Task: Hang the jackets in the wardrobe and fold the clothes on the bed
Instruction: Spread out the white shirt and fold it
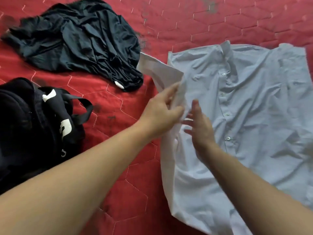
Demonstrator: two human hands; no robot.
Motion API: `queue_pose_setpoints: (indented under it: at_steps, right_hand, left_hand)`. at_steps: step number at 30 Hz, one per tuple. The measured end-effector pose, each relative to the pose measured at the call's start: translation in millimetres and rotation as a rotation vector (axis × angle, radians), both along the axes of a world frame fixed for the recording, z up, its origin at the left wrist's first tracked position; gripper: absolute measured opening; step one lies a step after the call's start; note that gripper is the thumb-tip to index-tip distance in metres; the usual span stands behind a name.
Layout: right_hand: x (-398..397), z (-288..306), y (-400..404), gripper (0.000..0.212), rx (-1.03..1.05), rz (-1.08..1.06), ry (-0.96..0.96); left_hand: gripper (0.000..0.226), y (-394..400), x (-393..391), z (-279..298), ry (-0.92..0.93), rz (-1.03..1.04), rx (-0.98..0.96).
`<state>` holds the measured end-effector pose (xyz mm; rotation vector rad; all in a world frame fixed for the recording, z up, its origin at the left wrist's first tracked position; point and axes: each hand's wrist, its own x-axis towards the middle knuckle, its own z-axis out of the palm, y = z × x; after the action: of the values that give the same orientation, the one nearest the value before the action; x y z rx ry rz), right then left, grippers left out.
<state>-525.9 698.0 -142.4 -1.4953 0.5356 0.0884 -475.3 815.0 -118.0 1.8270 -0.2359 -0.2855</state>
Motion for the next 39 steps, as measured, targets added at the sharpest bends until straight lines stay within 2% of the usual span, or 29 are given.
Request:
queue_pose_setpoints:
  at_steps: [2, 4, 6, 9, 12, 14, 15, 17, 18, 19, 22, 24, 25, 27, 28, 30, 32, 34, 37, 39]
  right_hand:
    - [31.7, 23.8, -35.6, 0.063, 0.348, 0.073, 0.033]
    - [40.3, 33.9, -70.2, 0.08, 0.369, 0.213, 0.123]
    - [32.1, 27.6, -98.7, 0.077, 0.158, 0.292, 0.304]
    - [4.4, 0.0, -115.6, 0.054, -0.158, 0.449, 0.568]
    - [-30.0, -35.8, -112.1, 0.044, -0.47, 0.523, 0.643]
    - [-48.3, -49.9, -98.5, 0.053, -0.657, 0.538, 0.518]
    - [-53.7, -53.7, -89.1, 0.064, -0.713, 0.504, 0.42]
    - [-54.1, -56.1, -72.4, 0.09, -0.753, 0.434, 0.279]
    - [-50.5, -56.9, -66.7, 0.093, -0.758, 0.441, 0.276]
    - [-46.2, -58.2, -63.3, 0.083, -0.759, 0.491, 0.302]
    - [-35.9, -50.7, -59.6, 0.022, -0.664, 0.619, 0.383]
    - [-33.5, -41.8, -61.4, 0.021, -0.469, 0.495, 0.289]
    - [-34.2, -36.0, -64.5, 0.022, -0.303, 0.392, 0.222]
    - [-41.2, -25.6, -82.3, 0.028, 0.178, 0.18, 0.164]
    - [-49.2, -23.6, -94.5, 0.031, 0.424, 0.077, 0.173]
    - [-74.1, -28.0, -118.0, 0.03, 0.67, -0.117, 0.284]
    - [-102.5, -41.8, -133.8, 0.026, 0.68, -0.293, 0.465]
    - [-119.8, -51.1, -139.3, 0.025, 0.613, -0.367, 0.584]
    - [-125.7, -55.2, -144.1, 0.024, 0.491, -0.404, 0.539]
    - [-122.7, -53.5, -140.7, 0.041, 0.372, -0.371, 0.569]
  left_hand:
    - [0.063, -24.1, -24.1, 0.5, -0.178, -0.283, 0.199]
    - [0.07, -36.6, -42.7, -8.6, -0.362, -0.421, 0.432]
    - [0.071, -42.5, -59.7, -21.5, -0.489, -0.595, 0.575]
    - [0.067, -48.1, -89.6, -38.6, -0.55, -0.947, 0.755]
    - [0.055, -48.8, -115.5, -49.2, -0.517, -1.15, 0.929]
    - [0.05, -45.2, -125.6, -52.6, -0.471, -1.158, 0.996]
    - [0.05, -41.9, -128.3, -54.4, -0.456, -1.141, 1.017]
    - [0.054, -35.7, -132.0, -59.0, -0.463, -1.115, 1.04]
    - [0.056, -33.3, -134.0, -61.2, -0.469, -1.118, 1.042]
    - [0.056, -31.0, -136.6, -64.3, -0.474, -1.13, 1.05]
    - [0.048, -17.9, -140.9, -72.8, -0.434, -1.122, 1.143]
    - [0.05, -4.3, -135.9, -77.7, -0.341, -0.995, 1.172]
    - [0.049, 3.7, -132.5, -78.3, -0.274, -0.891, 1.164]
    - [0.041, 17.9, -126.4, -76.0, -0.138, -0.619, 1.088]
    - [0.035, 23.7, -123.2, -75.0, -0.104, -0.495, 1.058]
    - [0.025, 32.8, -118.0, -73.6, -0.117, -0.391, 1.072]
    - [0.029, 39.8, -116.0, -77.7, -0.133, -0.403, 1.127]
    - [0.031, 44.8, -115.8, -83.0, -0.135, -0.443, 1.177]
    - [0.033, 49.4, -119.8, -91.4, -0.109, -0.549, 1.237]
    - [0.032, 55.7, -123.6, -94.4, -0.111, -0.61, 1.244]
